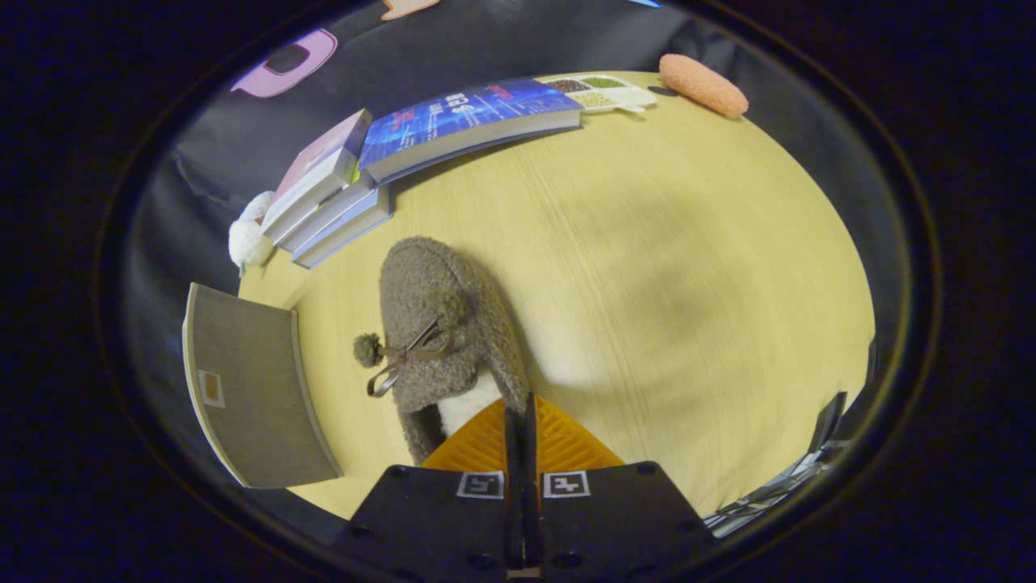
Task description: Open the storage box then place both shoes into the box .Put the left shoe in first, then the right shoe, with the right side of both shoes facing outward in a uniform manner.
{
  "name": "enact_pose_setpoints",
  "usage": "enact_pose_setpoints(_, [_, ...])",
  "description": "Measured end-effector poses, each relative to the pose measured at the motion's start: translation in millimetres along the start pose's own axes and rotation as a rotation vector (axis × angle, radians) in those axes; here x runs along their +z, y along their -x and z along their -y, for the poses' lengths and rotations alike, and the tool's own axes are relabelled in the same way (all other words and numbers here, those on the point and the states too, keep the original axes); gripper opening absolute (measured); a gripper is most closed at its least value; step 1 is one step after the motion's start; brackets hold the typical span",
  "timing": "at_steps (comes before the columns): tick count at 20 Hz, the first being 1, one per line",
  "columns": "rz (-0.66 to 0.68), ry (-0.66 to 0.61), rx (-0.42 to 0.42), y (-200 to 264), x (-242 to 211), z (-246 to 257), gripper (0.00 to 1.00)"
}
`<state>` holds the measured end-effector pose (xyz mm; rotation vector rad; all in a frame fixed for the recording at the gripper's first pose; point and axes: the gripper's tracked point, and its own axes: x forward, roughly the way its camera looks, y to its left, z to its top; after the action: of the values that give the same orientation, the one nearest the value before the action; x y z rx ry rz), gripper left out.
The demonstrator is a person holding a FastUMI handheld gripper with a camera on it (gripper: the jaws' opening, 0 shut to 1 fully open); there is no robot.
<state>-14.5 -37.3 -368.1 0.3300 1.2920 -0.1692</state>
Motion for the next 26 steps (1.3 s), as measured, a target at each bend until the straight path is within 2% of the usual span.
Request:
enact_pose_setpoints(6, [-0.005, -0.071, 0.070, 7.5, -6.1, -15.0, 0.03])
enact_pose_setpoints(14, [0.020, -0.187, 0.249, 49.7, 5.1, -64.7, 0.03])
enact_pose_setpoints(19, [0.063, -0.145, 0.326, 83.9, 15.4, -114.6, 0.03])
enact_pose_setpoints(26, [0.106, -0.081, 0.471, 134.9, 26.0, -213.7, 0.03])
